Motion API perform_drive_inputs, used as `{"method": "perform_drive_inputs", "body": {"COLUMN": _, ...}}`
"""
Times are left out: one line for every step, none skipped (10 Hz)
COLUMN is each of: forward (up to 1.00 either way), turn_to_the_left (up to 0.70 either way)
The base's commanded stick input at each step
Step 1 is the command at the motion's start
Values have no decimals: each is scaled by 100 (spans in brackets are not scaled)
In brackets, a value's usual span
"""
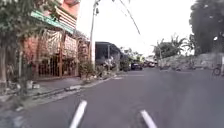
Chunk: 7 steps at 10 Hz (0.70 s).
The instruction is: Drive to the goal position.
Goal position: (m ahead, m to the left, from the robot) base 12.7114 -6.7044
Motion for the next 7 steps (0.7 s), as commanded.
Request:
{"method": "perform_drive_inputs", "body": {"forward": 100, "turn_to_the_left": 0}}
{"method": "perform_drive_inputs", "body": {"forward": 100, "turn_to_the_left": 0}}
{"method": "perform_drive_inputs", "body": {"forward": 100, "turn_to_the_left": -2}}
{"method": "perform_drive_inputs", "body": {"forward": 100, "turn_to_the_left": -16}}
{"method": "perform_drive_inputs", "body": {"forward": 100, "turn_to_the_left": -31}}
{"method": "perform_drive_inputs", "body": {"forward": 100, "turn_to_the_left": -40}}
{"method": "perform_drive_inputs", "body": {"forward": 100, "turn_to_the_left": -40}}
